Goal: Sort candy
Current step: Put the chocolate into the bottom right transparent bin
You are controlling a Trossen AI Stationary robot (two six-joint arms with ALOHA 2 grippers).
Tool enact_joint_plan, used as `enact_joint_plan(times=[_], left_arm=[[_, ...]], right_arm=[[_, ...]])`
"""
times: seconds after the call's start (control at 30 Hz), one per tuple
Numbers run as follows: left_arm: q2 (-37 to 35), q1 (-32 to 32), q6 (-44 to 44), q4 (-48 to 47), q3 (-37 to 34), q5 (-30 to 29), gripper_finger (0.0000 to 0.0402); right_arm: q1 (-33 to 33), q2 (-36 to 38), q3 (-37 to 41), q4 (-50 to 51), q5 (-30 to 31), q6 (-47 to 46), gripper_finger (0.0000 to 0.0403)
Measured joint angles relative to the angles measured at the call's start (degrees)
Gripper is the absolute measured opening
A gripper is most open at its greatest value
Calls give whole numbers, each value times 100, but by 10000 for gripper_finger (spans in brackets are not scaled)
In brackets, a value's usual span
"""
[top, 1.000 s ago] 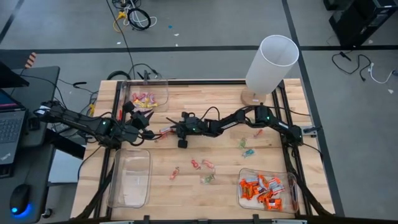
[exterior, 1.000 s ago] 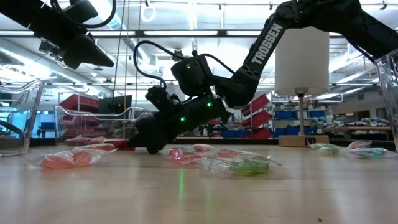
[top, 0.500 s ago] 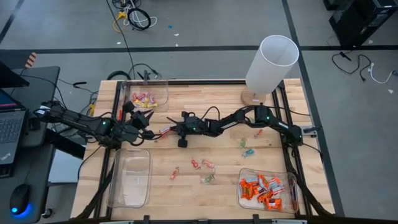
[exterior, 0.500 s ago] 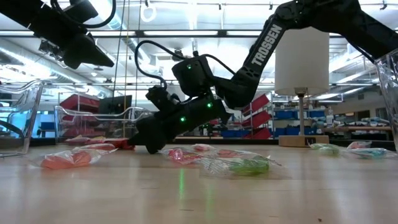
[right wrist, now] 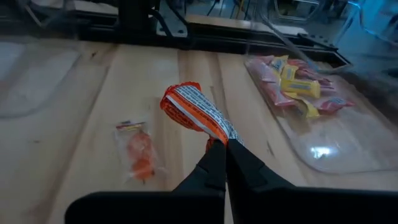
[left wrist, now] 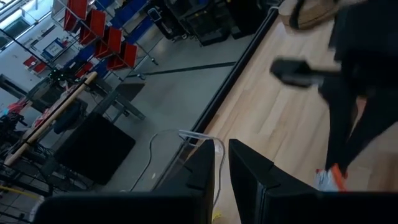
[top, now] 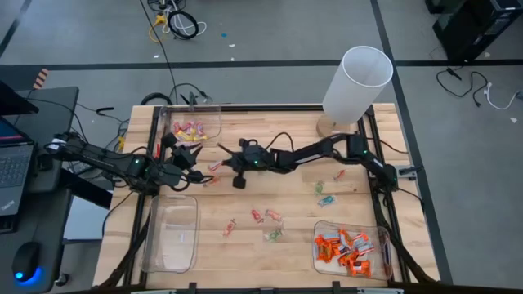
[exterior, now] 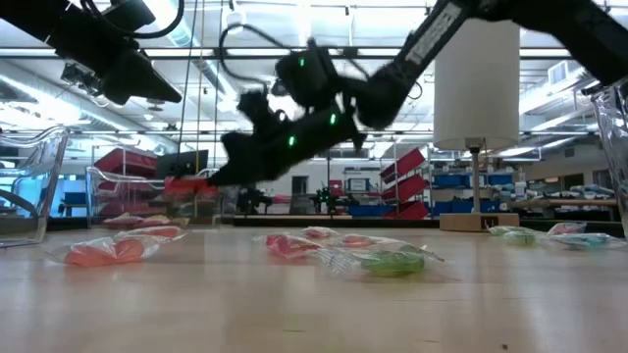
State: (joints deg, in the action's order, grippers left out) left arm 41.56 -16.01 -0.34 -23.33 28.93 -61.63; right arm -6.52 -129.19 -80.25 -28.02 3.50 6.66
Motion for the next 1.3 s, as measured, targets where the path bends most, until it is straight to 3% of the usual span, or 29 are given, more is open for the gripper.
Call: enact_joint_plan(times=[0.23, 0.57, 0.7, 0.83, 1.03, 1.3], left_arm=[[0, 2, 27, -19, 0, -505, 49], [0, 2, 213, 129, 0, -546, 49], [2, 2, 290, 128, 0, -546, 49], [2, 2, 328, 196, 0, -546, 49], [2, 2, 461, 426, 0, -544, 49], [2, 0, 461, 649, 2, -542, 49]], right_arm=[[-60, 1314, -7, 3128, -109, -75, 0], [92, 3518, -9, 6816, -1606, -1272, 0], [451, 4171, -11, 8091, -1710, -2262, 0], [1022, 4686, -11, 8788, -1680, -3169, 0], [1941, 5205, -11, 9027, -1423, -4146, 0], [3031, 5538, -11, 9231, -645, -5904, 0]])
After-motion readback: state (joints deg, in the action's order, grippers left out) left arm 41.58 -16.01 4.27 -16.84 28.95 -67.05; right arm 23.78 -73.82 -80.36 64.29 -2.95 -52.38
